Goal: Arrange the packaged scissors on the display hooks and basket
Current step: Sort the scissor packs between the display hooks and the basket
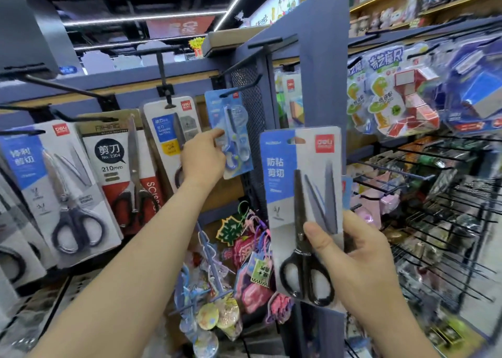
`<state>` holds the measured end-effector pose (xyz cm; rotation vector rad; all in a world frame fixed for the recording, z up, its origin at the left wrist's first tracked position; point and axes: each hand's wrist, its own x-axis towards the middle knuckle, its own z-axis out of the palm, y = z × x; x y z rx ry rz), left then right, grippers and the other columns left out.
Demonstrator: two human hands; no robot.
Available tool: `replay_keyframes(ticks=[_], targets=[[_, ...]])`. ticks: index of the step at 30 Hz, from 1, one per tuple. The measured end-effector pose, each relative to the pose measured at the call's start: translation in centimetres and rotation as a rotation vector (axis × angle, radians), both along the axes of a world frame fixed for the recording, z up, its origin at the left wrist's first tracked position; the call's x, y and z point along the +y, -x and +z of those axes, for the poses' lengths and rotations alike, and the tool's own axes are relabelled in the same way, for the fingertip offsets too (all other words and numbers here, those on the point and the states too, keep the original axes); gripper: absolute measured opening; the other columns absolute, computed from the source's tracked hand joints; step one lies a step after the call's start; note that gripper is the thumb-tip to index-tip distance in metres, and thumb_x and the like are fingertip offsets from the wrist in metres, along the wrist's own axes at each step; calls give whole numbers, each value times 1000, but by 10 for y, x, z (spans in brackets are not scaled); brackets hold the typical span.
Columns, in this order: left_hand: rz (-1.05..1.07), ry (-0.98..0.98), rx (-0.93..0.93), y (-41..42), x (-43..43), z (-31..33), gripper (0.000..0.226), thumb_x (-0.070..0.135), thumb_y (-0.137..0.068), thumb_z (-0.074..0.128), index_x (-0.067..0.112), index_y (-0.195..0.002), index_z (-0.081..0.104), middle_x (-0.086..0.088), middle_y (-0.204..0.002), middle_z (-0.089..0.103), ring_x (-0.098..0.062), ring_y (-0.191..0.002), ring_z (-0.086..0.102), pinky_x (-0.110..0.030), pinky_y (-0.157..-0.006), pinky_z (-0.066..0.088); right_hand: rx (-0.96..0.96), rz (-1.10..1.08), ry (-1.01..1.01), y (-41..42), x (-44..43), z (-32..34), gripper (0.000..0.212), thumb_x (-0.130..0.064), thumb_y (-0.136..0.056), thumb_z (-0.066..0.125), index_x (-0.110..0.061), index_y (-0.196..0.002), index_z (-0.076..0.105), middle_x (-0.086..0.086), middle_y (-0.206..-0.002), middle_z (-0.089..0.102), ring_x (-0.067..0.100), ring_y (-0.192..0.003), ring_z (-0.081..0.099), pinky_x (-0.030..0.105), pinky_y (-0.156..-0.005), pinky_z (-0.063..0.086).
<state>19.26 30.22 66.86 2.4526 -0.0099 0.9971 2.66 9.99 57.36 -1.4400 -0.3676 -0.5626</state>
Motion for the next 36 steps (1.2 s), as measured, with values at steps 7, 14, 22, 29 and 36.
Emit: replay_keyframes(ticks=[7, 14, 22, 29, 36], targets=[[-956, 564, 493, 112, -19, 6, 28, 44, -80, 63, 21, -85, 78, -1, -86, 75, -13, -77, 70, -24, -70, 55, -20, 219, 332, -4, -20, 0, 25, -20, -86, 63, -33, -104, 75, -9, -111, 64, 6, -110, 61, 15, -88, 48], [-1036, 75, 537, 136, -13, 3, 20, 63, -72, 71, 44, -66, 75, 8, -72, 71, -15, -72, 65, -28, -72, 54, -7, 367, 413, 0, -26, 8, 19, -23, -84, 67, -28, -98, 79, -9, -111, 60, 11, -112, 60, 21, -92, 49], [-614, 567, -80, 120, 21, 16, 30, 9, -85, 68, 34, -70, 75, 15, -67, 71, 3, -60, 62, -15, -56, 51, 113, 181, 39, 6, -63, 1, 38, -13, -81, 61, -35, -110, 73, -1, -97, 77, 5, -80, 69, 21, -74, 55], [-772, 774, -11, 129, 17, 24, 15, 10, -62, 85, 18, -64, 72, 1, -68, 72, -11, -58, 66, -24, -57, 56, -8, -54, 395, 13, -49, -2, 58, 0, -97, 53, -54, -113, 63, -4, -107, 72, 14, -101, 67, 14, -91, 44], [-688, 624, -68, 122, -24, 40, 16, 19, -74, 82, 18, -79, 67, 4, -73, 73, -15, -69, 69, -39, -68, 57, 110, 161, 111, 15, -11, 11, 19, -43, -81, 61, -35, -80, 78, -11, -83, 77, -2, -81, 67, 7, -73, 47]])
